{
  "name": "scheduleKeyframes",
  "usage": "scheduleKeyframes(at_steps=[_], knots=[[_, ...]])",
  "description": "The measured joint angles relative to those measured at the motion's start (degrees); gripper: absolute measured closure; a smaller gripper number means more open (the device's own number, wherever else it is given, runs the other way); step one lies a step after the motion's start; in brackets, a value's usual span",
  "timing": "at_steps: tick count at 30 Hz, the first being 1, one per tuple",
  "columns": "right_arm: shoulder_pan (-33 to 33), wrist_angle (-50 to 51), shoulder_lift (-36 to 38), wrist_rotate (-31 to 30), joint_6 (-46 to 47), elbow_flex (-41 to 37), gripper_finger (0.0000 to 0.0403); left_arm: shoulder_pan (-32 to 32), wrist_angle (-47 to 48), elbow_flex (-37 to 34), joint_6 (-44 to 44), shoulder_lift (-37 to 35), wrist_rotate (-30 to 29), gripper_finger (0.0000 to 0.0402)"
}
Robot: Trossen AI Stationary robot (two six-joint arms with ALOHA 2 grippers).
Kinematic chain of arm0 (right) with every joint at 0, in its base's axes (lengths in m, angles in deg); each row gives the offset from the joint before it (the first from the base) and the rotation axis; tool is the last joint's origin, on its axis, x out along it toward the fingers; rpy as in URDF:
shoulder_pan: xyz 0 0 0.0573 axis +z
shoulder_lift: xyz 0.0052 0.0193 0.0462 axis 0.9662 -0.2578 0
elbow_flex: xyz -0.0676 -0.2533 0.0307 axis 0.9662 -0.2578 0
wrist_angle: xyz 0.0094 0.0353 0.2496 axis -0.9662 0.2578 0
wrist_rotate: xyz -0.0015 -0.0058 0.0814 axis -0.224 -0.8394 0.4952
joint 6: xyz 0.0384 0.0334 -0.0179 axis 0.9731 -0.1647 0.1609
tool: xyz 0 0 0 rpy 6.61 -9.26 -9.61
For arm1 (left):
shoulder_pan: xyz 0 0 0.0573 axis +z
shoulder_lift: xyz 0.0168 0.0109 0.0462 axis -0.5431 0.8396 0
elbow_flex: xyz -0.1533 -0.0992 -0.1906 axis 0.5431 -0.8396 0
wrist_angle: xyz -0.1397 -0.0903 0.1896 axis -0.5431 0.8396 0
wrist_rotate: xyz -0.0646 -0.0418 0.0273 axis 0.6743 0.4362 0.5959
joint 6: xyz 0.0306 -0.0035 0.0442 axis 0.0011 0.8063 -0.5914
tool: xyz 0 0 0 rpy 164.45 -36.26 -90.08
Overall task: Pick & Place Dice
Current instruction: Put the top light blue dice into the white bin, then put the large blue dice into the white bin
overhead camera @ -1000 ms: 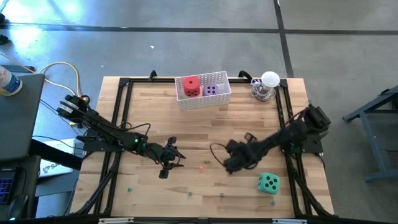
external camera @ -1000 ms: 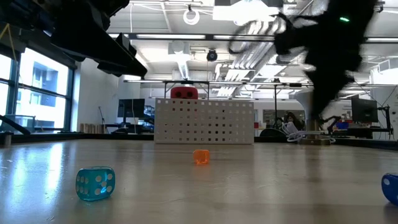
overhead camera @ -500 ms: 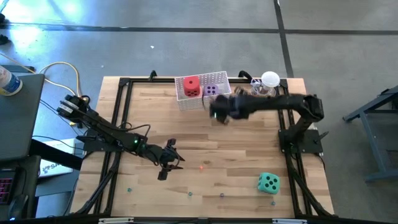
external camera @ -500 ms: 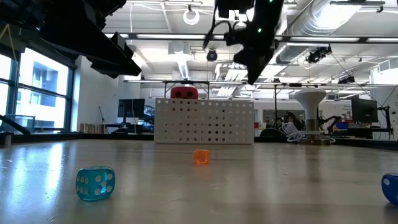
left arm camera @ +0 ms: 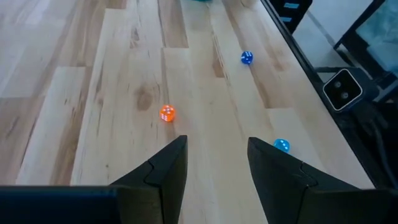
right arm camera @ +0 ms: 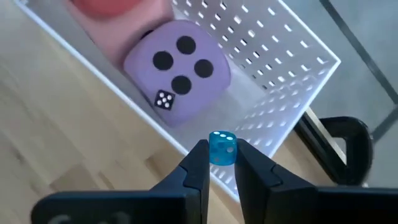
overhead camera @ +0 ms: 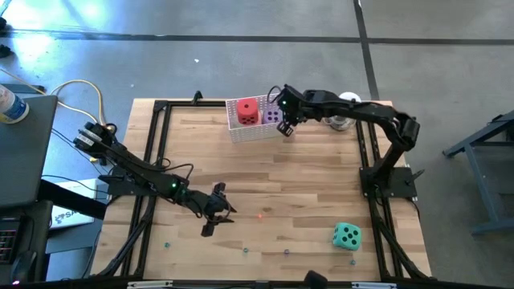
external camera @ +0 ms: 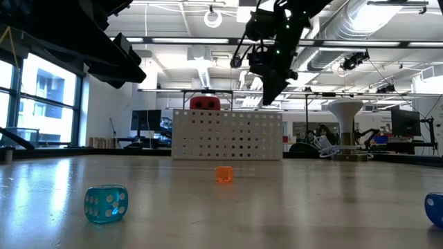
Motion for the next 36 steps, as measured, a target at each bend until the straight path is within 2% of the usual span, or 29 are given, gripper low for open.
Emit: scheduleKeyframes(at_steps=[13, 25, 29, 36], knots=[[-0.6, -7.1, 0.0, 0.6, -2.7, -4.7, 0.0315, -0.9, -0.7, 0.0, 3.4, 1.8, 0.0, 0.0238], [-0.2, -9.7, 0.0, -1.0, -3.3, -5.0, 0.0207, -0.8, -0.9, 0.0, 1.9, 2.2, 0.0, 0.0238], [1.6, -10.4, 0.9, -5.3, -4.6, -5.0, 0.0191, -0.8, -0.9, 0.0, 1.0, 2.2, 0.0, 0.0238], [9.0, -7.8, 5.0, -5.1, -5.4, -4.9, 0.0196, -0.7, -0.9, 0.0, -0.3, 2.2, 0.0, 0.0238]])
